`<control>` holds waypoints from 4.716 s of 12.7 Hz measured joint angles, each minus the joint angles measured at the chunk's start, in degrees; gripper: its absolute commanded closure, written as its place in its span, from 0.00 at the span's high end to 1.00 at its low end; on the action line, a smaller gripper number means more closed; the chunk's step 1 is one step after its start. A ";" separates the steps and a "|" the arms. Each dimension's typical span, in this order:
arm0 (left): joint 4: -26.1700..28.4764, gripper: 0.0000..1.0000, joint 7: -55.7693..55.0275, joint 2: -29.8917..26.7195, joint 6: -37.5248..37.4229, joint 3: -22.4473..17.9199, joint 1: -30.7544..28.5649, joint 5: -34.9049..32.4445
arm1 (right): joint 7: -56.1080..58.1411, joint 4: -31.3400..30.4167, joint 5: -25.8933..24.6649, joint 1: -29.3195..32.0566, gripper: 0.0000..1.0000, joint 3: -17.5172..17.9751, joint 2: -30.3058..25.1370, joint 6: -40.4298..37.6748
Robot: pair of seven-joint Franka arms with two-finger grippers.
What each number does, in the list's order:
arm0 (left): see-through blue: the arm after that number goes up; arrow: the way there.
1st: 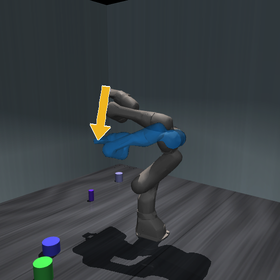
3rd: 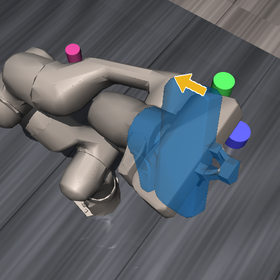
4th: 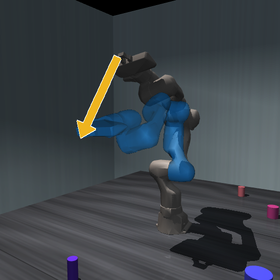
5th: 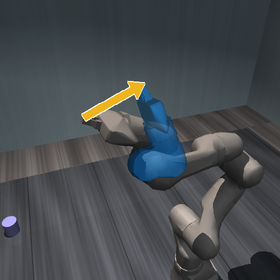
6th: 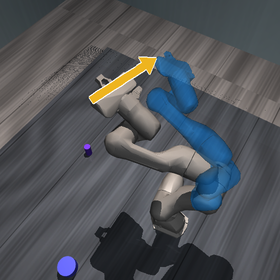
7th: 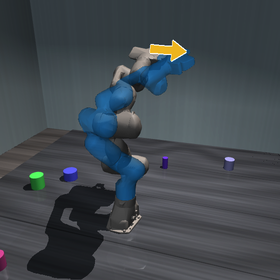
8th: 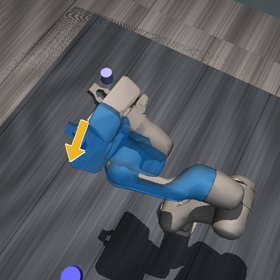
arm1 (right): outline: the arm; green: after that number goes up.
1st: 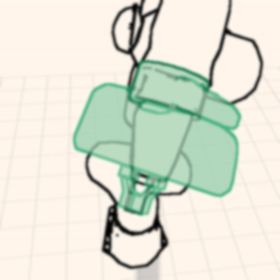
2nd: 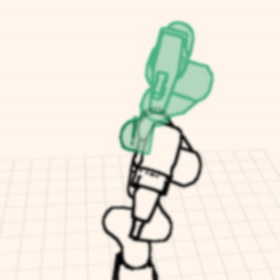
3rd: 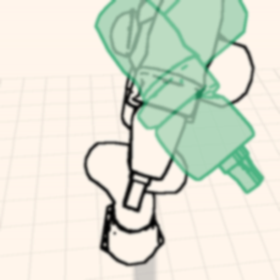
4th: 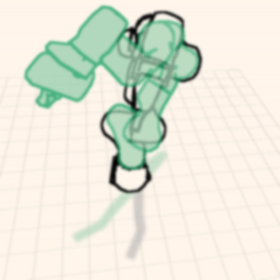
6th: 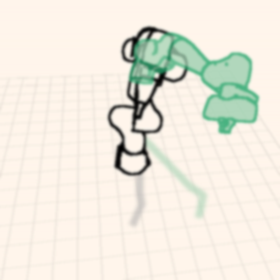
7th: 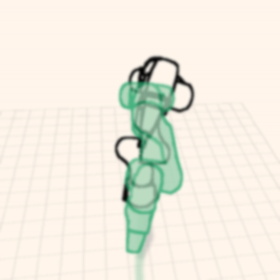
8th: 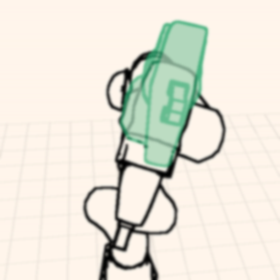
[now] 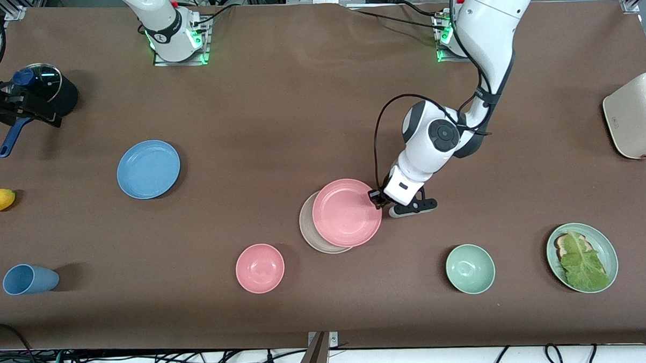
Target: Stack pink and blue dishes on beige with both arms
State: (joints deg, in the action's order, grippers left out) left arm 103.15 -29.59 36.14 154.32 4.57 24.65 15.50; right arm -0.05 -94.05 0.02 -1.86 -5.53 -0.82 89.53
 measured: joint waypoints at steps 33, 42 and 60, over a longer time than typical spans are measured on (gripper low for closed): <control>-8.05 0.99 28.09 -2.54 -18.53 -7.51 -9.24 -0.14 | 6.68 -16.06 7.85 4.05 1.00 -6.07 17.39 20.30; -8.78 0.99 50.44 -5.71 -28.26 -8.74 -21.53 -0.14 | 30.90 -17.12 28.04 12.60 0.69 -6.41 33.01 26.22; -21.15 1.00 43.73 -17.27 -61.23 -13.31 -21.19 -2.03 | 26.41 0.20 28.91 3.15 0.00 -3.88 33.30 9.39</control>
State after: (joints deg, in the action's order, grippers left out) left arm 82.00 14.14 18.87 93.09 -8.75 3.46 13.47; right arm 26.35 -93.85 28.92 1.30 -9.41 32.48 98.92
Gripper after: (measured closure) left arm 0.000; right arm 0.947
